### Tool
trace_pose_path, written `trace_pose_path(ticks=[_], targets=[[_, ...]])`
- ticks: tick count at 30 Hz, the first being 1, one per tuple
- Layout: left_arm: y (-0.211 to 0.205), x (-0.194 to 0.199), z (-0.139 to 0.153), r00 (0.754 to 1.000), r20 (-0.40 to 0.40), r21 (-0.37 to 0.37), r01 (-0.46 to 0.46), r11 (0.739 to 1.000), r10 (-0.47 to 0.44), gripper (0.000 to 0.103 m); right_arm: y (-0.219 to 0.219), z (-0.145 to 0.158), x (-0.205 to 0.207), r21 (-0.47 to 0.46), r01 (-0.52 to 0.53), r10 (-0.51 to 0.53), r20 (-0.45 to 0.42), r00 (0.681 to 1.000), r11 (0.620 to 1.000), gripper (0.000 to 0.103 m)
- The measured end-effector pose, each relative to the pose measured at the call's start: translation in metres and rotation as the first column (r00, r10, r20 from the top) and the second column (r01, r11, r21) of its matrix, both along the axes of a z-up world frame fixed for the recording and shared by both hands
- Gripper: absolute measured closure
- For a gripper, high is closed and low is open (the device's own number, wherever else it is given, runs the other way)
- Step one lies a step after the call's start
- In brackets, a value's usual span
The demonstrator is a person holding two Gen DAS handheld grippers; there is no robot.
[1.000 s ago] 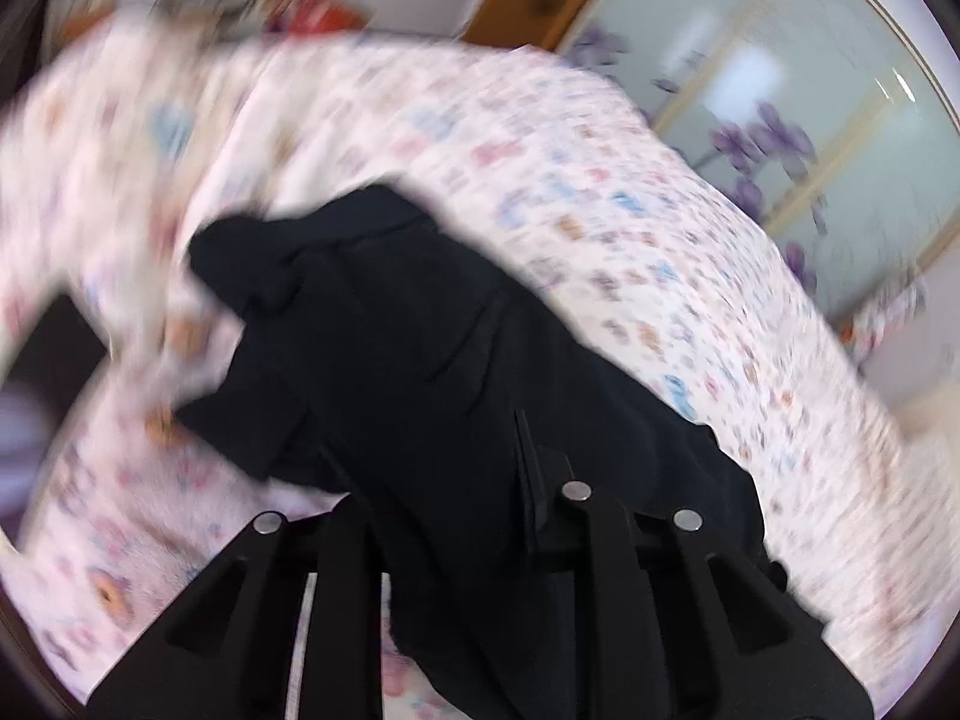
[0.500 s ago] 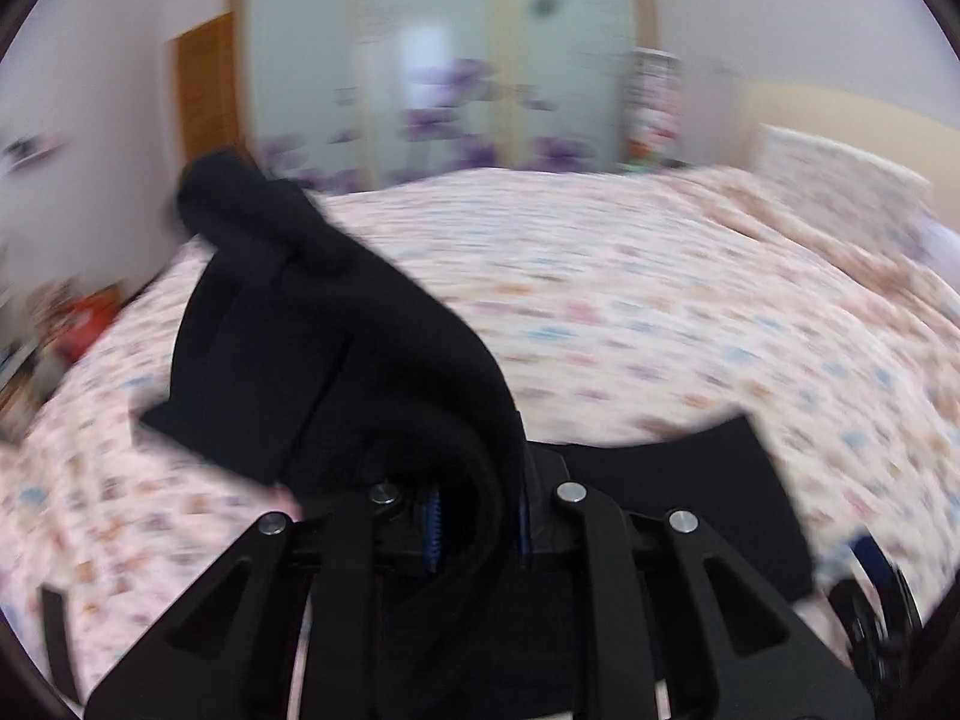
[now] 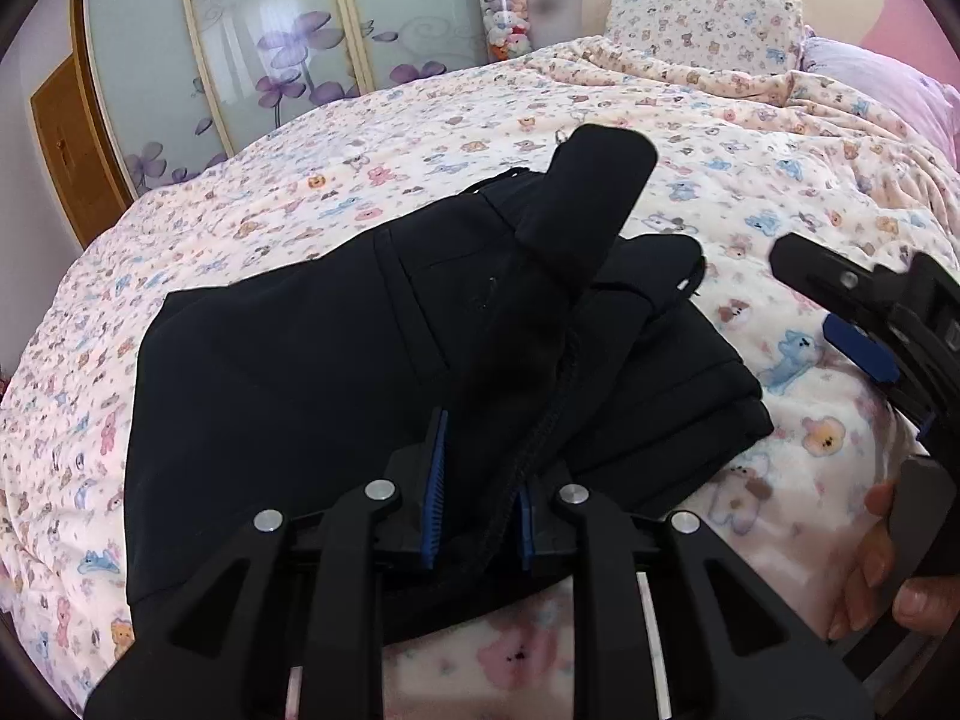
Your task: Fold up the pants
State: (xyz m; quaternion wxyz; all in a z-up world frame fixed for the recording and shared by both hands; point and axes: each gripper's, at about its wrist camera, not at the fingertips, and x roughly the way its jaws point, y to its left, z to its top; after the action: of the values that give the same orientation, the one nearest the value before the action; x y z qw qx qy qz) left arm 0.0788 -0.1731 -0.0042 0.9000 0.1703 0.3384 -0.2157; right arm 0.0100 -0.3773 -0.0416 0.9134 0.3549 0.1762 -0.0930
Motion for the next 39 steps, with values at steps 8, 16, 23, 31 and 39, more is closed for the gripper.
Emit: trace_pose_path(ticks=[8,16,23,31,39], targets=[[0.001,-0.02,-0.007,0.999,0.013,-0.042,0.032,0.999,-0.032,0.063,-0.001,0.001,-0.004,0.004,-0.008,0.008,0.024,1.0,1.0,0.003],[0.046,-0.069,0.028,0.979,0.202,-0.15,-0.005,0.989,0.036,0.002,0.017,0.026,0.001,-0.035,-0.265,0.267,0.097,0.959,0.964,0.014],[0.112,-0.024,0.017,0.906,0.142,-0.241,-0.359,0.901,0.399,0.002,0.049,0.026,0.021,-0.035,-0.422,0.42,-0.066,0.905,0.906,0.026],[0.147,-0.021,-0.005,0.862,0.074,-0.341,-0.451,0.825,0.501,0.002,0.036,0.018,0.05,0.096,-0.379,0.388,-0.113,0.915,0.92,0.027],[0.134,-0.025,-0.007,0.887,0.102,-0.317,-0.401,0.859,0.451,0.002,0.029,0.001,0.075,0.19,-0.291,0.323,-0.163,0.932,0.938,0.049]])
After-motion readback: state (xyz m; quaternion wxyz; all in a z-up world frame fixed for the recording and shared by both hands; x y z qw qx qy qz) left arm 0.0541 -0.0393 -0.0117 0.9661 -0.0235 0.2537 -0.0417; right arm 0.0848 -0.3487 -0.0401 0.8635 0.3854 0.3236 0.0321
